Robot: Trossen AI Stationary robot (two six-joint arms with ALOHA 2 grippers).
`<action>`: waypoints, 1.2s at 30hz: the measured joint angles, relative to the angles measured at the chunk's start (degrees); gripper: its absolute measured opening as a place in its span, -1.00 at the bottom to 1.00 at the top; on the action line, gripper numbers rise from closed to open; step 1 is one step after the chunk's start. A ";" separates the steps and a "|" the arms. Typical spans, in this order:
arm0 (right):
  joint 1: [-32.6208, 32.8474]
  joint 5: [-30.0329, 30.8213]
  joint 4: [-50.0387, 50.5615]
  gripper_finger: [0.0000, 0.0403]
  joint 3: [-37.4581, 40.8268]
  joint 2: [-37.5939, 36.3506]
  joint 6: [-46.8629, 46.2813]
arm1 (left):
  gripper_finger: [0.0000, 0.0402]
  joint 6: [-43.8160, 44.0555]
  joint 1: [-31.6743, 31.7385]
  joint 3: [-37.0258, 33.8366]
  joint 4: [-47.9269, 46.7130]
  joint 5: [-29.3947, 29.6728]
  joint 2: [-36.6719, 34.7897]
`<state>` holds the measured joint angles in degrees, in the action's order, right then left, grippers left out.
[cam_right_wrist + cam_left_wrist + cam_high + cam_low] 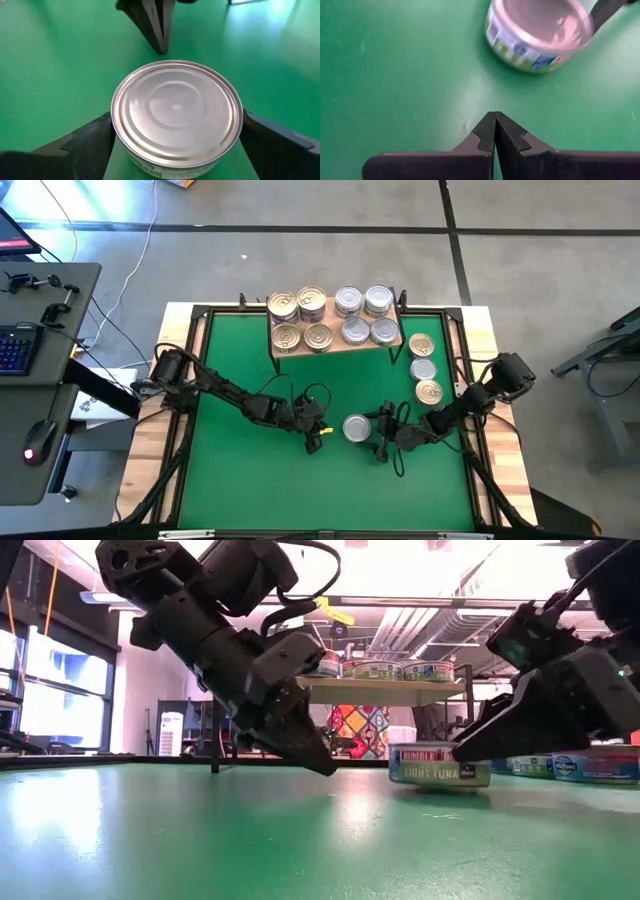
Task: Stack canned seafood by type on shelf
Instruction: Stack the green tuna can on top of the other green tuna can on the shelf
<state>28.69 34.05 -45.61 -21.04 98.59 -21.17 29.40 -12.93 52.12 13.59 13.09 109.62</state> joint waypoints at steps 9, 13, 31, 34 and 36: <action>0.79 0.01 -3.68 0.83 -0.02 -3.66 3.51 | -1.00 1.93 -1.40 -0.04 -14.68 1.40 -7.30; -0.33 0.17 -4.98 0.83 -0.14 -11.18 9.70 | -1.00 1.09 -3.09 -0.04 -17.05 4.98 -13.65; -38.07 -5.05 65.98 0.83 -23.12 -49.56 18.61 | -1.00 -33.67 14.45 22.69 -15.61 1.62 -19.86; -45.29 -11.16 66.30 0.83 -23.12 -48.34 19.97 | -1.00 -36.91 18.84 30.54 -15.80 -3.80 -13.82; -49.08 -14.24 67.09 0.83 -23.12 -47.35 19.85 | -1.00 -37.46 21.31 35.41 -16.87 -6.59 -9.43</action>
<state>-20.39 19.81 21.48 -44.16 51.23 -1.32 -8.07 8.38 87.52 -3.28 6.50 100.20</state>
